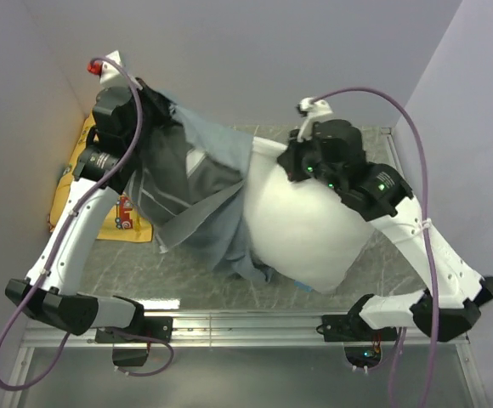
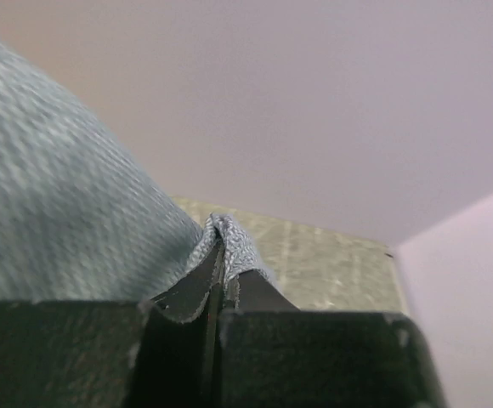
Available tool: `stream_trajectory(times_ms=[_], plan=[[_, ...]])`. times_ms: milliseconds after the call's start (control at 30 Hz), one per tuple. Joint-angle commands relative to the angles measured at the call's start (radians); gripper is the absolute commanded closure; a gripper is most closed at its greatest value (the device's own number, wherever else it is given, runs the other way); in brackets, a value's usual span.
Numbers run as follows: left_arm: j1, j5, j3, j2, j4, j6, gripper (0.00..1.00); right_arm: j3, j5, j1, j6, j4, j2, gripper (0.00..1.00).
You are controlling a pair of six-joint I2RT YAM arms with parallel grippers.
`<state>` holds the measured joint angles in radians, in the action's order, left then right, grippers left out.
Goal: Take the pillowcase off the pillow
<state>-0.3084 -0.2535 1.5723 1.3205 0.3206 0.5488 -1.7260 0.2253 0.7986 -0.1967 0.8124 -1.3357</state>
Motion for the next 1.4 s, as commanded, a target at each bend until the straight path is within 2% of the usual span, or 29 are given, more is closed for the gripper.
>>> stream_trajectory(times_ms=[0,33,67,167,300,333,400,433,533,633,700,800,867,967,1000,1100,1200,1300,1333,1367], plan=[[0.002,0.069,0.090,0.097,0.046,-0.072,0.98,0.216,-0.151,-0.209,-0.081,-0.134,0.041,1.00],[-0.007,0.086,0.086,0.126,0.046,-0.070,0.96,0.273,-0.168,-0.290,-0.090,-0.181,0.032,1.00],[-0.011,0.101,0.066,0.138,0.040,-0.070,0.96,0.374,-0.208,-0.323,-0.099,-0.208,0.006,1.00],[-0.044,0.120,0.009,0.169,-0.007,-0.056,0.95,0.501,-0.215,-0.410,-0.116,-0.301,-0.099,1.00],[-0.083,0.128,-0.069,0.215,-0.063,-0.033,0.89,0.490,-0.155,-0.438,-0.156,-0.354,-0.264,1.00],[-0.087,0.150,-0.066,0.241,-0.064,-0.035,0.77,0.479,-0.146,-0.437,-0.161,-0.354,-0.290,1.00],[-0.095,0.163,-0.041,0.261,-0.058,-0.047,0.59,0.425,-0.107,-0.438,-0.165,-0.352,-0.358,1.00],[-0.106,0.163,-0.038,0.255,-0.063,-0.053,0.41,0.408,-0.090,-0.438,-0.165,-0.348,-0.390,1.00],[-0.135,0.155,-0.087,0.188,-0.112,-0.050,0.24,0.344,-0.034,-0.441,-0.161,-0.329,-0.431,1.00],[-0.181,0.142,-0.165,0.104,-0.132,-0.038,0.19,0.298,-0.017,-0.446,-0.155,-0.318,-0.474,0.99],[-0.205,0.125,-0.257,0.057,-0.144,-0.018,0.19,0.272,-0.009,-0.446,-0.156,-0.315,-0.487,0.98],[-0.250,0.141,-0.418,-0.032,-0.204,0.029,0.17,0.244,-0.003,-0.447,-0.159,-0.306,-0.500,0.92],[-0.279,0.160,-0.515,-0.055,-0.239,0.046,0.17,0.226,-0.009,-0.447,-0.161,-0.302,-0.491,0.81],[-0.310,0.181,-0.563,-0.012,-0.285,0.053,0.18,0.195,-0.029,-0.447,-0.156,-0.291,-0.471,0.66],[-0.313,0.197,-0.566,0.003,-0.332,0.050,0.17,0.191,-0.037,-0.446,-0.152,-0.289,-0.459,0.58],[-0.316,0.244,-0.557,0.061,-0.428,0.046,0.17,0.189,-0.034,-0.429,-0.139,-0.276,-0.402,0.44],[-0.319,0.257,-0.511,0.127,-0.422,0.048,0.18,0.195,0.014,-0.406,-0.127,-0.248,-0.321,0.36],[-0.319,0.175,-0.465,0.184,-0.356,0.065,0.36,0.239,0.006,-0.371,-0.138,-0.233,-0.215,0.34],[-0.317,0.160,-0.465,0.187,-0.356,0.072,0.54,0.279,0.002,-0.349,-0.144,-0.231,-0.159,0.33],[-0.319,0.145,-0.469,0.183,-0.360,0.083,0.63,0.308,0.002,-0.325,-0.150,-0.232,-0.133,0.33]])
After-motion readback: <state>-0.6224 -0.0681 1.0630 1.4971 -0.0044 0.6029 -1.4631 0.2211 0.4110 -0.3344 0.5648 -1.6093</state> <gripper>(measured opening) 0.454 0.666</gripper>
